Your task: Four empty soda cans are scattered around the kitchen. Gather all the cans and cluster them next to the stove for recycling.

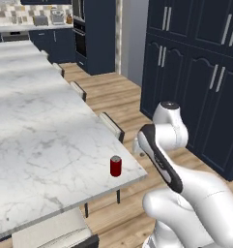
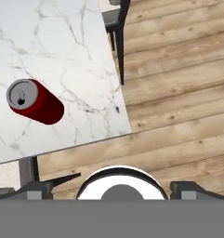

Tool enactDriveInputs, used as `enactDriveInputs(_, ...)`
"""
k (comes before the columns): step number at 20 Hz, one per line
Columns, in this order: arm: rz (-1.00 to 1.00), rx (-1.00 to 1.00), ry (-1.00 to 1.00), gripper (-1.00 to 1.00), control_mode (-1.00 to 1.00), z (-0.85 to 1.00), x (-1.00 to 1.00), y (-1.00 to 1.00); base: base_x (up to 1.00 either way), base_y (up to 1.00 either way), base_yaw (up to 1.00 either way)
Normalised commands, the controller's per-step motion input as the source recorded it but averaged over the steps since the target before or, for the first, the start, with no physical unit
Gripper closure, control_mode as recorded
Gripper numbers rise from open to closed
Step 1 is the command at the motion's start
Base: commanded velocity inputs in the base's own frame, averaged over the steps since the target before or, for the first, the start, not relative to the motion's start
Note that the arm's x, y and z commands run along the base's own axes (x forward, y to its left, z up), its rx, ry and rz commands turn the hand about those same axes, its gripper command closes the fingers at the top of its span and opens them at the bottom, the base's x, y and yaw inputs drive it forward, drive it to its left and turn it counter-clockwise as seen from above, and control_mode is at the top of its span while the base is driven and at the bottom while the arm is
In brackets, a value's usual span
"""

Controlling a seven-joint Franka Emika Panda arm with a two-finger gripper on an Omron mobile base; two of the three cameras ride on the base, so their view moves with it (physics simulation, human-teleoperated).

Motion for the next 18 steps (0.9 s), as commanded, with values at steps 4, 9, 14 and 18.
enactDriveInputs(4, 0.07, 0.00, 0.05, -1.00, -1.00, 0.08, 0.00, 0.18, 0.00, 0.00, 0.00)
enactDriveInputs(9, 0.09, 0.00, 0.00, -1.00, -1.00, 0.09, 0.00, 0.11, 0.00, 0.00, 0.00)
enactDriveInputs(14, 0.09, 0.00, 0.04, -1.00, -1.00, 0.07, 0.00, 0.15, 0.00, 0.00, 0.00)
enactDriveInputs(18, 0.03, 0.00, 0.01, -1.00, -1.00, -0.03, 0.01, 0.35, 0.00, 0.00, 0.00)
